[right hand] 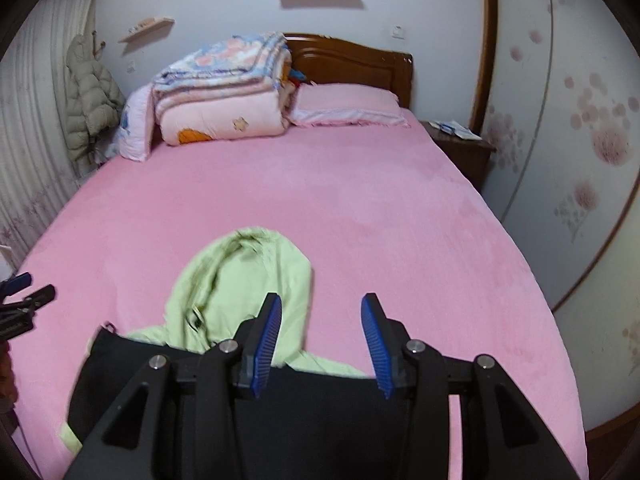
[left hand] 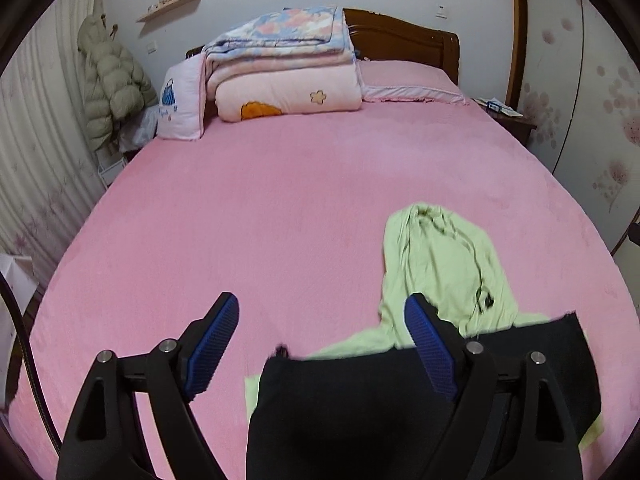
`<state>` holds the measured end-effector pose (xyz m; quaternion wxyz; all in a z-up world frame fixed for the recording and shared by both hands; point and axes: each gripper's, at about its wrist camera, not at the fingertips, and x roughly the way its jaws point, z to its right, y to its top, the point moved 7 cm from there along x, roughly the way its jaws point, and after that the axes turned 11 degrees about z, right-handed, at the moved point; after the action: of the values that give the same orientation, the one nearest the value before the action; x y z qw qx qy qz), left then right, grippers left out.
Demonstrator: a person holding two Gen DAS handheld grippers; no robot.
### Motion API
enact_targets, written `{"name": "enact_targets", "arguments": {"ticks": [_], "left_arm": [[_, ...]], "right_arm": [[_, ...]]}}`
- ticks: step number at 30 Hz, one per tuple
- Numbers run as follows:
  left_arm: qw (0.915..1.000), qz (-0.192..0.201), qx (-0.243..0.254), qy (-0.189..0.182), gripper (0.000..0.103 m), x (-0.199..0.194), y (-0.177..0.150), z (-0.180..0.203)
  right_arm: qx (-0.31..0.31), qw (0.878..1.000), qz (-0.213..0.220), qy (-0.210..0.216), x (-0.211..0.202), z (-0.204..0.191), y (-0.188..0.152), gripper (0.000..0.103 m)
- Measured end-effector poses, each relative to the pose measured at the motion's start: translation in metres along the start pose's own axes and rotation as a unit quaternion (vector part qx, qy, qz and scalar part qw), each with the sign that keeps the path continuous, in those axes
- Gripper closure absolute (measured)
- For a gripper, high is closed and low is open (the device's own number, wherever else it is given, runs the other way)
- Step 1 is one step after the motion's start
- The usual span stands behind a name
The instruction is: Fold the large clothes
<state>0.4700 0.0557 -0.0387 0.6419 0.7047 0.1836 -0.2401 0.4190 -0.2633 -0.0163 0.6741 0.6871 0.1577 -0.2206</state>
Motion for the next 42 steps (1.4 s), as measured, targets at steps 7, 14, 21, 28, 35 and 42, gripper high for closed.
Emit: {"name": "enact_targets", "arguments": {"ticks": [7,14,21,28,35,42], "left_arm": [[0.9999,0.010,0.010,0.009,0.017,0.059,0.048,0.028],[0.9978,-0.053,0.017,-0.034,0.017,0.171,0.023,0.070],[0.9912,-0.119,0.020,-0.055,0.017,0.263,-0.036,0.100],[0.9854,-0.146,0.003,-0.088,0.027,0.302,-0.069,0.110],[0.9895,-0.107,0.007,-0.097,0.094,0.280,-0.059,0.119],[0.9923,-0.026,-0.026,-0.118,0.095,0.177,-0.032,0.090]], "right_arm": [[-0.008,1.000,-0.013,0.021,0.059,-0.025,0.034,0.059],[0.051,0.994,-0.097,0.007,0.179,-0.016,-0.004,0.059],[0.108,0.981,-0.163,0.007,0.273,-0.008,-0.067,0.059],[0.120,0.973,-0.198,0.009,0.320,-0.017,-0.103,0.059],[0.092,0.979,-0.182,0.000,0.307,-0.023,-0.109,0.101],[0.115,0.989,-0.063,0.065,0.182,-0.011,-0.060,0.102]]}}
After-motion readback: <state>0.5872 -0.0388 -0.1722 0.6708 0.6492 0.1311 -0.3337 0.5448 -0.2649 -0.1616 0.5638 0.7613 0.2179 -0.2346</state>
